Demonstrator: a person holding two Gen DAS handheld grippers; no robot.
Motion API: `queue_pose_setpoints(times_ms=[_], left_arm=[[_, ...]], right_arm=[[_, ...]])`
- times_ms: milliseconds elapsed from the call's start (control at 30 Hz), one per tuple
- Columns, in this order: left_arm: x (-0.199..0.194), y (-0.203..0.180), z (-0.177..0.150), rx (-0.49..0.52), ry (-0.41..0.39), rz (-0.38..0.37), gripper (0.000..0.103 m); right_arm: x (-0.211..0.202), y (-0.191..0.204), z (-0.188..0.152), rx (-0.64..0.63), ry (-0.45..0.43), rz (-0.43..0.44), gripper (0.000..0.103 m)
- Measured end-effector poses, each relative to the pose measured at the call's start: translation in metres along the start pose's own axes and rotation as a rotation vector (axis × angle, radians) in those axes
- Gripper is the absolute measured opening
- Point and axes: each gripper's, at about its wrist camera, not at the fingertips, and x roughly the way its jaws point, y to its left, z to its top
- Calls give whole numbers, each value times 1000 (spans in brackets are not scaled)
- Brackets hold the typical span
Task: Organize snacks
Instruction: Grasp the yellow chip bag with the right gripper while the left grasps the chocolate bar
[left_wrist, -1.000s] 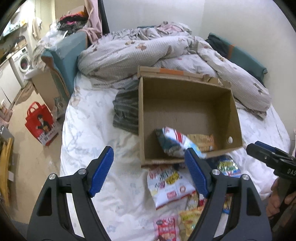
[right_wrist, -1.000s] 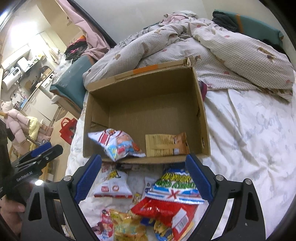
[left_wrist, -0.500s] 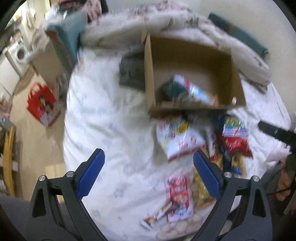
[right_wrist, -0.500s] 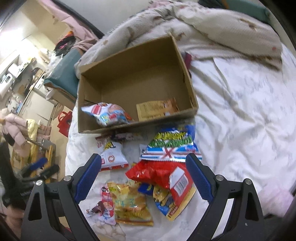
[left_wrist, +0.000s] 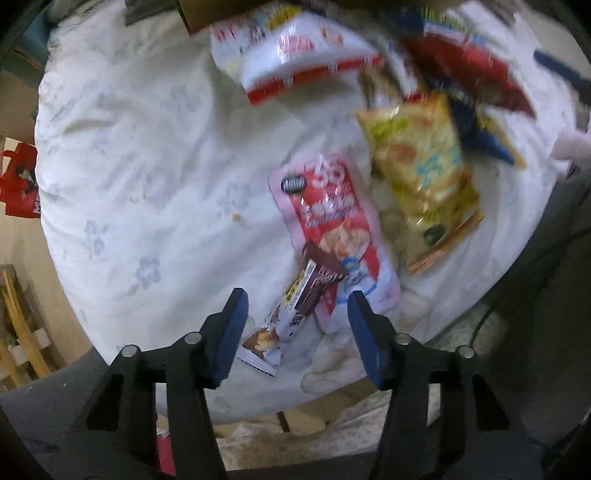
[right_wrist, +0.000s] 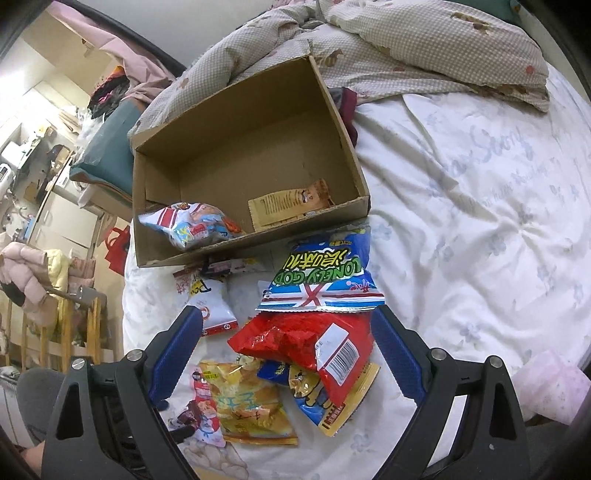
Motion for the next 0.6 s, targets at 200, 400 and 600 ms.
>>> queue_pose_setpoints(times_ms=[200,400,600], left_arm=[[4,-4,1,5,3,33,14],[-33,22,8,-142,-140,-38,14],[-54,45,6,-258,-228,-38,14]], right_arm=[[5,4,-2,-11,28,17,94],[21,19,-18,-25,153,105,94],[49,51,-55,-51,331,172,94]])
